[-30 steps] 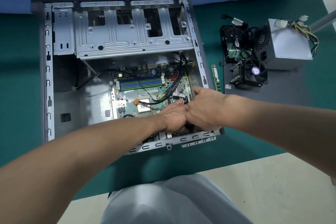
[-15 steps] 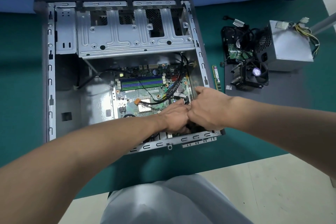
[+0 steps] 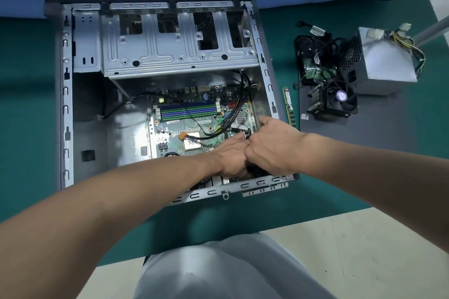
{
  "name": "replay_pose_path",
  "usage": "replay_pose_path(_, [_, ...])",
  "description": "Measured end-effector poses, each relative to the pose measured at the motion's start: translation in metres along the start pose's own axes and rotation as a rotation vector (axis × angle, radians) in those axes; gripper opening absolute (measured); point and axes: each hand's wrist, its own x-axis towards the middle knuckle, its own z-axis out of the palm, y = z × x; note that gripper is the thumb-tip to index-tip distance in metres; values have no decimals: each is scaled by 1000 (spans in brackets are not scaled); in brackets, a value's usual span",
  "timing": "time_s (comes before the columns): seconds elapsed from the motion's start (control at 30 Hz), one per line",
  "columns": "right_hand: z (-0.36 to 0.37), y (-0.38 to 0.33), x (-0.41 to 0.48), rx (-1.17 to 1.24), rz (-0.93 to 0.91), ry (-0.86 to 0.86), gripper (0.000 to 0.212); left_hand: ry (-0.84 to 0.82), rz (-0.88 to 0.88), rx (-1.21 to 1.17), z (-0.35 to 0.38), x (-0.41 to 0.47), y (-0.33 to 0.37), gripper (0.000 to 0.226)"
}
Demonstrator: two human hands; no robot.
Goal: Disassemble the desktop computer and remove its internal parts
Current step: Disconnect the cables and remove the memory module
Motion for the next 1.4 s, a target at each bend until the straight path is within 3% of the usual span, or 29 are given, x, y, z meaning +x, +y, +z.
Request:
replay_pose_path(0.13, [-1, 4, -2, 3, -1, -70, 22, -19, 50, -30, -2, -1, 1, 6])
replay_pose_path(0.3, [-4, 2, -1, 14, -3, -44, 29, 5, 2, -62, 3, -1, -2, 20])
replay_pose_path(0.53, [-3, 4, -3, -2, -12, -97, 21, -31, 36, -47, 0, -2, -1, 9])
replay_pose_path(0.7, [-5, 2, -2, -11, -12, -28, 36, -21, -12, -19, 1, -1, -1, 24])
replay_pose_path(1.07, [-7, 2, -2, -33, -25, -61, 37, -45, -4, 2, -2, -1, 0, 23])
replay_pose_path(1.2, [-5, -1, -2, -40, -13, -44, 28, -63, 1, 11, -3, -2, 1, 6])
replay_pose_path(1.4, [-5, 5, -2, -57, -59, -171, 25, -61, 54, 39, -1, 0, 0, 9])
